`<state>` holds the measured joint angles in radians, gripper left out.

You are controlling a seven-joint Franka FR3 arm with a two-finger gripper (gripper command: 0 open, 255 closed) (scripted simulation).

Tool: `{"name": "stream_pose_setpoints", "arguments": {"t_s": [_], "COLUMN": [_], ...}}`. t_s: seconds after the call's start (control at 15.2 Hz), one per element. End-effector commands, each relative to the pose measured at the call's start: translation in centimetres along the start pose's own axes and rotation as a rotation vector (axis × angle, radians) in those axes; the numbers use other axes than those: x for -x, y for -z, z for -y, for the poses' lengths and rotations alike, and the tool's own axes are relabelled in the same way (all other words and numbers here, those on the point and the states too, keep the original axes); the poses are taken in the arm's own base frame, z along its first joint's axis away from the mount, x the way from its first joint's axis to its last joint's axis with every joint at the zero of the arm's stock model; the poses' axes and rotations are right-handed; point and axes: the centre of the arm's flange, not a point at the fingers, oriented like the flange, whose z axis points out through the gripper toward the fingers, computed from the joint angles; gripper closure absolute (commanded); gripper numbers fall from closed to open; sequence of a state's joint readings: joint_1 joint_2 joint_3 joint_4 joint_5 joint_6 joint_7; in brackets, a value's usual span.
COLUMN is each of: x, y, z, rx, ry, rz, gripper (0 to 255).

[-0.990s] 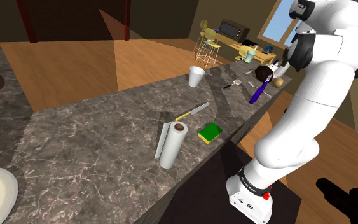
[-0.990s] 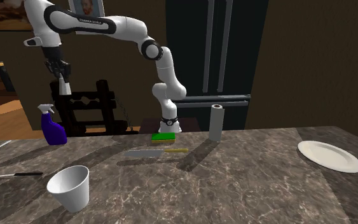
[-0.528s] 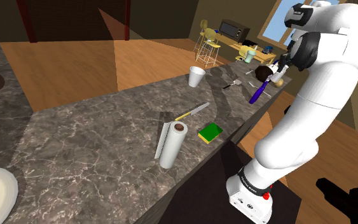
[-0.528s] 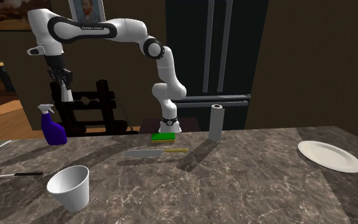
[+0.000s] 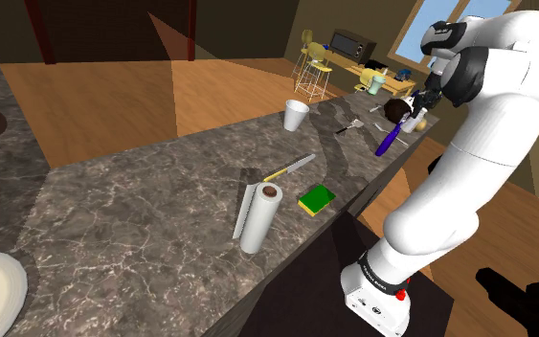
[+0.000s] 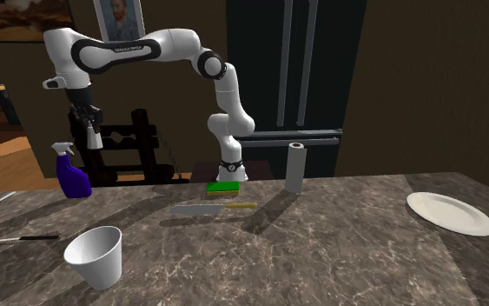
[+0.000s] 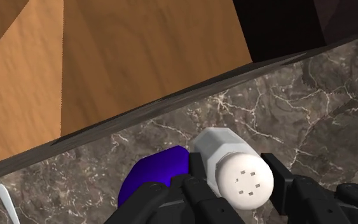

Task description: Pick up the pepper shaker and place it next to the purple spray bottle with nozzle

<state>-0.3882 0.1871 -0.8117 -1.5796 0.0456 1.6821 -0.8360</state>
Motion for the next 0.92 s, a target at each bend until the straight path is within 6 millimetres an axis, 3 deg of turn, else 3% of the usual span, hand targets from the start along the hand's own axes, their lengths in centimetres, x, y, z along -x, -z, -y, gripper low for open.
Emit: {"name": "stream_pose_setpoints", "arguments": {"t_s": [0.0,0.86], "x": [-0.2,-0.8], "y": [-1.0,-7.9], "z": [0.1,0.3], "rx": [0.000,0.000], "ry": [0.000,0.000], "rz": [0.000,0.000], "gripper": [255,255]}}
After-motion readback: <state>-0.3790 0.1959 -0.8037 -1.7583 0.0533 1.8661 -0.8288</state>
